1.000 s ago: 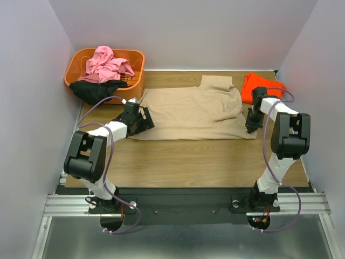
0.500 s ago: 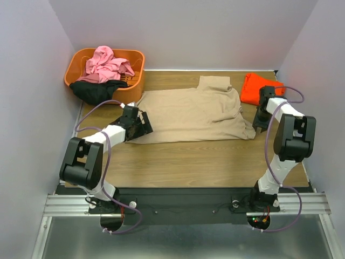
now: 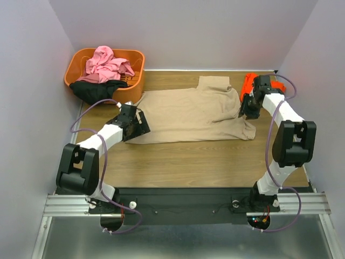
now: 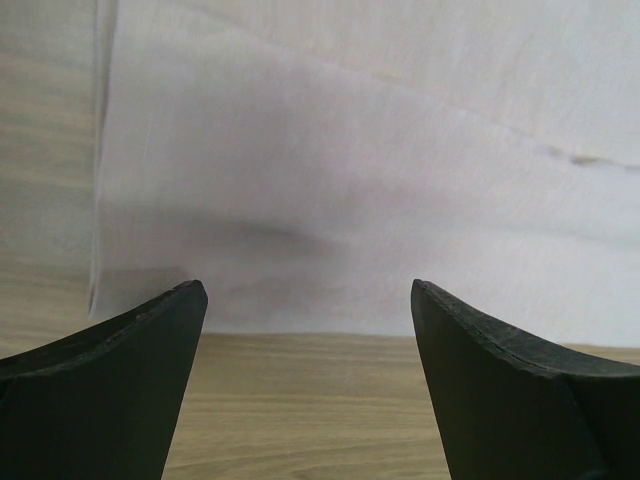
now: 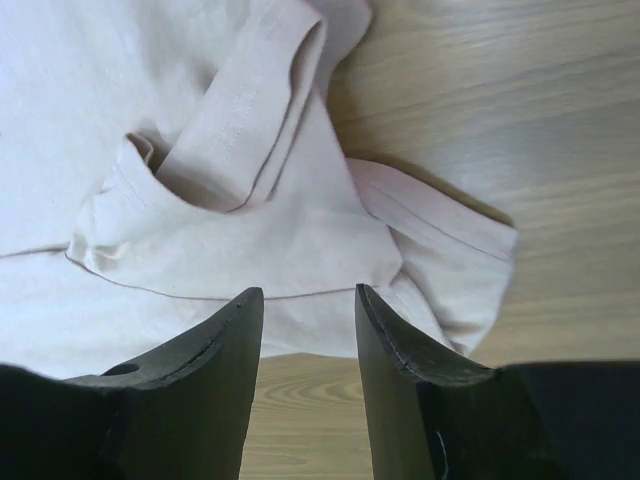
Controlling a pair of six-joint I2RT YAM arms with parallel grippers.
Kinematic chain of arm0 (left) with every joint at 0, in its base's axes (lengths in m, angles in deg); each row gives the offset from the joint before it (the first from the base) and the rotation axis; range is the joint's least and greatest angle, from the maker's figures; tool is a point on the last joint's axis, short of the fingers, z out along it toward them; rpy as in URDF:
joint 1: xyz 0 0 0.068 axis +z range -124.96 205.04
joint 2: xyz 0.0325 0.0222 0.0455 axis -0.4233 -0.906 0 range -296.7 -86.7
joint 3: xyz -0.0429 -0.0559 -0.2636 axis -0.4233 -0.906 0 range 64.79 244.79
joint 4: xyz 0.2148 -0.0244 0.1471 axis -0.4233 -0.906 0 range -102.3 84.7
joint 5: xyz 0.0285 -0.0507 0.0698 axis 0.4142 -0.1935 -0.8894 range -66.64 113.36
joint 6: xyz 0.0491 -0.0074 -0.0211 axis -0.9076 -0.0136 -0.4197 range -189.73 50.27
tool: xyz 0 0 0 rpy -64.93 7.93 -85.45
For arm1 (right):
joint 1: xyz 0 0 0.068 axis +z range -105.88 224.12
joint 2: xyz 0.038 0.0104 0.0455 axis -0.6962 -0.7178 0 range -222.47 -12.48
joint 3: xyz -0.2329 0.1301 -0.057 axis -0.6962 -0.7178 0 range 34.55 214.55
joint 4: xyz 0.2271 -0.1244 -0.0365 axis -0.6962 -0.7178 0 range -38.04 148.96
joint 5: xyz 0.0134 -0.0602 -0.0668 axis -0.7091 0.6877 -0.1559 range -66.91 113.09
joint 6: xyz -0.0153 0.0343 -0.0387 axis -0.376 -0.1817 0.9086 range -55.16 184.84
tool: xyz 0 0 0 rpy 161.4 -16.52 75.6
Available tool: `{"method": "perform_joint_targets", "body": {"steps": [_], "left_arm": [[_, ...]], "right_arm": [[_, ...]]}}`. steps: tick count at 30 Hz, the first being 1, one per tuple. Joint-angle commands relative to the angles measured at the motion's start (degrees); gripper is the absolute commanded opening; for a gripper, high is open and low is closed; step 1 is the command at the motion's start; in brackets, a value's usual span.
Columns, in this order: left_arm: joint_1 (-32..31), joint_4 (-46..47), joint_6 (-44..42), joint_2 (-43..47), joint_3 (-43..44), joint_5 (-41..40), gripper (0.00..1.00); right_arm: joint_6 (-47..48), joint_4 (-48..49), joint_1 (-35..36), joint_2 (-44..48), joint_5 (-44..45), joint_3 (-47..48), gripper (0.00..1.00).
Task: Fold and stack the t-shirts
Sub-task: Fold the tshirt
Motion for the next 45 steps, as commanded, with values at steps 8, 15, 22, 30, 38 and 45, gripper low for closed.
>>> {"method": "perform_joint_targets", "body": {"steps": [8, 15, 22, 30, 38, 45], "left_arm": [[-2.1, 6.4, -0.1, -12.3, 6.8, 1.6, 0.96], [-4.3, 8.7, 0.8, -10.1, -1.4, 2.3, 0.96], [-5.7, 6.8, 1.6, -7.0, -6.2, 3.2, 0.96], [-8.0, 2.2, 4.1, -1.8, -10.7, 4.2, 0.95], [-10.0, -3.6, 5.1, 3.6, -10.4, 4.4, 0.94], [-10.6, -6.7, 2.7, 5.8, -1.6, 2.3, 0.94]], "right_arm": [[-1.4, 7.5, -0.2, -7.1, -11.9, -6.9, 0.48], [-3.8, 4.2, -0.2, -7.3, -9.5, -12.2, 0.48], [-9.8, -2.9, -0.5, -3.3, -9.3, -18.7, 0.50], [-12.1, -10.3, -7.4, 6.2, -11.2, -23.4, 0.59], [-11.3, -15.8, -12.5, 12.4, -8.0, -22.4, 0.64], [-8.0, -13.7, -12.5, 16.3, -13.5, -14.0, 0.63]]}}
